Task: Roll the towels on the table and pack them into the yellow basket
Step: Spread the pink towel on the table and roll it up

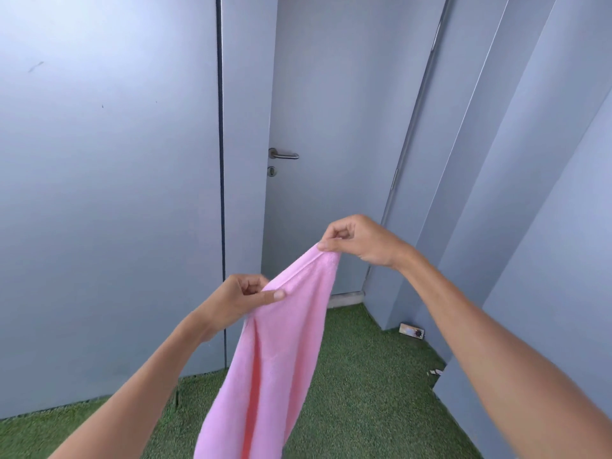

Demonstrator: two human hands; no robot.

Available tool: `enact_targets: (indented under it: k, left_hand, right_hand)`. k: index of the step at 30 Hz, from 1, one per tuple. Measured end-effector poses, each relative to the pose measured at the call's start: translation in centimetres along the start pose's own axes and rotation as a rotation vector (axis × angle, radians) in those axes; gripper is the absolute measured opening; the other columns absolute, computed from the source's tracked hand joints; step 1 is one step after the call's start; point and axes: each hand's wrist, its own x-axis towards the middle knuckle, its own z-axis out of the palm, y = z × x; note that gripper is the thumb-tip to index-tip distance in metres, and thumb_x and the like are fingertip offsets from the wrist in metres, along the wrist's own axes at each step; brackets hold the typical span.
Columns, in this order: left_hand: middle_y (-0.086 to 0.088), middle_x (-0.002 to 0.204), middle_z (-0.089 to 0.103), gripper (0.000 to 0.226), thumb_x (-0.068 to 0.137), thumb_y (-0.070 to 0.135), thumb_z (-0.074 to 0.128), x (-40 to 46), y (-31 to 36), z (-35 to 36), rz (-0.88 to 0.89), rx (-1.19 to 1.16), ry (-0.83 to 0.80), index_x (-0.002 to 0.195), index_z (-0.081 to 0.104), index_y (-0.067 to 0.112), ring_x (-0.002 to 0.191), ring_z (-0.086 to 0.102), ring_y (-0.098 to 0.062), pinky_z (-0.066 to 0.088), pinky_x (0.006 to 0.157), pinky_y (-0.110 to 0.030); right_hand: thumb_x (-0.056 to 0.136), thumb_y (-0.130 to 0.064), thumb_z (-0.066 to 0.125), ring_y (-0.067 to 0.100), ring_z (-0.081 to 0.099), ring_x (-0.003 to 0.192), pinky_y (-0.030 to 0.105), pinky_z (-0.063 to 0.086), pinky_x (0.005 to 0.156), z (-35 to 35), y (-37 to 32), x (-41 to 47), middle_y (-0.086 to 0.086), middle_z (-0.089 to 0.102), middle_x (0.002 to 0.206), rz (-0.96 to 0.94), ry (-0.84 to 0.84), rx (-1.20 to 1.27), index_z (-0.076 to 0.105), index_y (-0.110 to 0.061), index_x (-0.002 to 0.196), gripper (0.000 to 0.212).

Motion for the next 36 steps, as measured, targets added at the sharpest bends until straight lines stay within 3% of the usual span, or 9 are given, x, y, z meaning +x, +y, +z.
enact_targets:
  k: [5, 7, 11, 16, 23, 27, 30, 32, 36]
  left_hand:
    - [-0.006, 0.074, 0.046, 0.058, 0.075, 0.061, 0.071, -2.0, -2.5, -2.7, -0.032, 0.05, 0.129, 0.073, 0.061, 0.004, 0.07, 0.039, -0.019, 0.027, 0.068, -0.033]
    - [-0.007, 0.07, 0.04, 0.046, 0.08, 0.049, 0.071, -1.3, -1.0, -2.1, 0.028, 0.079, 0.119, 0.071, 0.063, 0.005, 0.067, 0.032, -0.022, 0.024, 0.063, -0.035]
    - [-0.008, 0.065, 0.036, 0.033, 0.083, 0.037, 0.072, 0.9, 2.7, 0.9, 0.199, 0.124, 0.031, 0.078, 0.07, 0.005, 0.063, 0.027, -0.025, 0.021, 0.058, -0.036]
    - [-0.009, 0.066, 0.037, 0.025, 0.084, 0.031, 0.071, 1.5, 3.4, 1.5, 0.249, 0.067, -0.006, 0.08, 0.072, 0.006, 0.062, 0.024, -0.038, 0.015, 0.06, -0.038]
    - [-0.004, 0.07, 0.045, 0.053, 0.075, 0.049, 0.077, -0.4, -0.4, -1.1, 0.023, 0.079, -0.025, 0.078, 0.062, -0.001, 0.07, 0.036, -0.018, 0.024, 0.062, -0.031]
    - [-0.008, 0.072, 0.047, 0.057, 0.066, 0.061, 0.077, -1.2, -1.6, -3.5, -0.032, 0.11, 0.045, 0.076, 0.068, 0.006, 0.07, 0.04, -0.019, 0.026, 0.07, -0.037]
    - [-0.012, 0.069, 0.053, 0.05, 0.067, 0.055, 0.078, 0.0, 0.1, -1.7, 0.052, 0.14, 0.001, 0.076, 0.07, 0.007, 0.066, 0.042, -0.019, 0.03, 0.064, -0.036]
    - [-0.012, 0.065, 0.047, 0.046, 0.068, 0.052, 0.079, 0.9, 1.3, 0.1, 0.118, 0.149, -0.026, 0.073, 0.07, 0.007, 0.061, 0.035, -0.023, 0.025, 0.058, -0.039]
    - [-0.01, 0.063, 0.041, 0.031, 0.077, 0.037, 0.078, 1.4, 1.8, 0.8, 0.162, 0.12, -0.026, 0.072, 0.07, 0.007, 0.06, 0.026, -0.032, 0.018, 0.057, -0.038]
  right_hand:
    - [0.085, -0.018, 0.073, 0.012, 0.065, 0.081, 0.031, 0.047, 0.082, -3.9, 1.9, -2.7, 0.01, 0.074, 0.088, 0.089, 0.161, -0.039, 0.072, -0.003, 0.091, 0.017]
    - [0.085, -0.02, 0.072, 0.011, 0.059, 0.07, 0.022, 0.041, 0.075, -2.8, 1.6, -2.8, 0.001, 0.068, 0.076, 0.13, 0.045, -0.06, 0.071, -0.013, 0.11, 0.025]
    - [0.088, -0.027, 0.069, 0.024, 0.027, 0.064, 0.02, 0.028, 0.057, 1.1, -0.2, -0.9, 0.012, 0.032, 0.068, 0.127, -0.279, -0.105, 0.054, -0.035, 0.134, 0.049]
    - [0.091, -0.012, 0.064, 0.001, 0.053, 0.064, 0.01, 0.039, 0.065, 2.2, -0.8, -0.5, 0.002, 0.063, 0.077, 0.119, -0.339, 0.033, 0.068, -0.002, 0.105, 0.017]
    - [0.09, -0.023, 0.067, 0.005, 0.062, 0.082, 0.023, 0.045, 0.082, -2.0, 2.7, -1.6, -0.003, 0.073, 0.09, 0.123, -0.08, -0.204, 0.072, -0.013, 0.093, 0.012]
    - [0.089, -0.021, 0.069, -0.001, 0.064, 0.074, 0.021, 0.043, 0.076, -3.1, 4.8, -3.0, -0.014, 0.072, 0.077, 0.205, 0.077, -0.21, 0.072, -0.02, 0.087, 0.005]
    - [0.089, -0.03, 0.067, 0.031, 0.06, 0.07, 0.034, 0.048, 0.07, 0.1, 3.6, -1.8, 0.007, 0.066, 0.074, 0.171, -0.138, -0.196, 0.068, -0.032, 0.114, 0.025]
    - [0.09, -0.031, 0.066, 0.023, 0.032, 0.052, 0.026, 0.03, 0.051, 2.8, 2.0, -0.7, 0.005, 0.037, 0.056, 0.167, -0.317, -0.147, 0.054, -0.035, 0.132, 0.044]
    - [0.088, -0.023, 0.069, 0.01, 0.036, 0.055, 0.025, 0.028, 0.054, 5.2, 1.1, 0.2, -0.006, 0.046, 0.059, 0.154, -0.405, -0.036, 0.066, -0.009, 0.104, 0.021]
